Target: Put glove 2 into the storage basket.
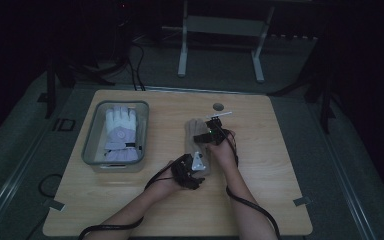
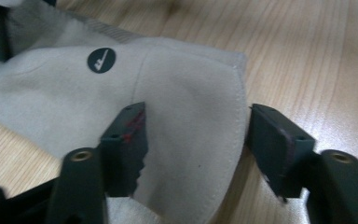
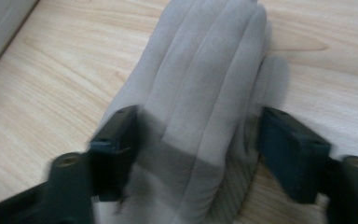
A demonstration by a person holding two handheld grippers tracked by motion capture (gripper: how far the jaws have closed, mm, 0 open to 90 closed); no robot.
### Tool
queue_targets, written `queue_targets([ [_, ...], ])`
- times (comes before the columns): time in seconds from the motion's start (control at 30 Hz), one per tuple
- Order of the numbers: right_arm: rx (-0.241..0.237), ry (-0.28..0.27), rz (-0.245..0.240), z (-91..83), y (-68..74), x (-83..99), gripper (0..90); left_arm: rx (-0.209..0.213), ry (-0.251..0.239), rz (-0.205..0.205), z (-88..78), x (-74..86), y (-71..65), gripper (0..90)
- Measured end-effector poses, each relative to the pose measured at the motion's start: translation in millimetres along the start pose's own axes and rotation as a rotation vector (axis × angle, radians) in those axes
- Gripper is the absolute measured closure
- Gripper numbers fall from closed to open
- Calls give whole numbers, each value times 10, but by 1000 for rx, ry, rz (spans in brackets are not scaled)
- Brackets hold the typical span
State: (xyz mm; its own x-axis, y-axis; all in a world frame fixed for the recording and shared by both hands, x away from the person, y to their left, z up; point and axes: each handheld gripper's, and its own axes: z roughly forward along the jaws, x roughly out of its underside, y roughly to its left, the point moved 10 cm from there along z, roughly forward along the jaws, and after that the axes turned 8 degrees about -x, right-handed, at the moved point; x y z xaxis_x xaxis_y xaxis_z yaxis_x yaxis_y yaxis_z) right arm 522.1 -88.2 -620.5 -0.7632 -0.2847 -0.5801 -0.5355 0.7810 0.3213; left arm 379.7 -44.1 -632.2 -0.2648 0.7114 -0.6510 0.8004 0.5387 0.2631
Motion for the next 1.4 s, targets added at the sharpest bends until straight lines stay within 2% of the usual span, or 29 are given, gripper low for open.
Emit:
queue_targets([
  [0.07, -2, 0, 5, 13, -6, 10, 348, -20, 10, -3, 1, -3, 21, 450],
  [0.17, -19, 5, -3, 18, 34, 19, 472, -34, 18, 16, 0, -15, 15, 555],
  [0.2, -23, 8, -4, 18, 47, 22, 523, -48, 27, 29, -1, -14, 16, 628],
  [0.23, -23, 8, -4, 18, 47, 22, 523, -48, 27, 29, -1, -14, 16, 689],
  [0.27, -33, 8, 6, 13, 58, 23, 562, -69, 36, 42, 2, -13, 21, 689],
  [0.3, -43, 12, 13, 2, 70, 23, 643, -66, 34, 36, -1, -17, 20, 763],
  [0.4, -51, 30, -5, -30, 103, 20, 701, -50, 24, 30, -27, -17, 10, 801],
  [0.5, -56, 15, -16, -99, 137, -21, 718, -66, 18, 40, -64, -3, 13, 813],
  [0.57, -80, 5, -17, -144, 186, -52, 723, -70, 22, 48, -100, 0, 18, 818],
  [0.67, -92, -5, -24, -185, 232, -87, 723, -73, 17, 45, -174, -21, 45, 818],
  [0.83, -143, -52, -21, -310, 369, -197, 726, -92, 7, 44, -313, -67, 92, 818],
  [0.97, -163, -76, -23, -399, 446, -274, 726, -112, 7, 61, -459, -96, 160, 818],
  [1.23, -190, -121, -46, -547, 647, -474, 726, -148, -5, 61, -719, -138, 316, 819],
  [1.27, -192, -127, -49, -567, 683, -507, 725, -155, -10, 50, -789, -144, 360, 819],
  [1.4, -204, -143, -77, -620, 874, -653, 726, -175, -9, 50, -929, -127, 448, 819],
])
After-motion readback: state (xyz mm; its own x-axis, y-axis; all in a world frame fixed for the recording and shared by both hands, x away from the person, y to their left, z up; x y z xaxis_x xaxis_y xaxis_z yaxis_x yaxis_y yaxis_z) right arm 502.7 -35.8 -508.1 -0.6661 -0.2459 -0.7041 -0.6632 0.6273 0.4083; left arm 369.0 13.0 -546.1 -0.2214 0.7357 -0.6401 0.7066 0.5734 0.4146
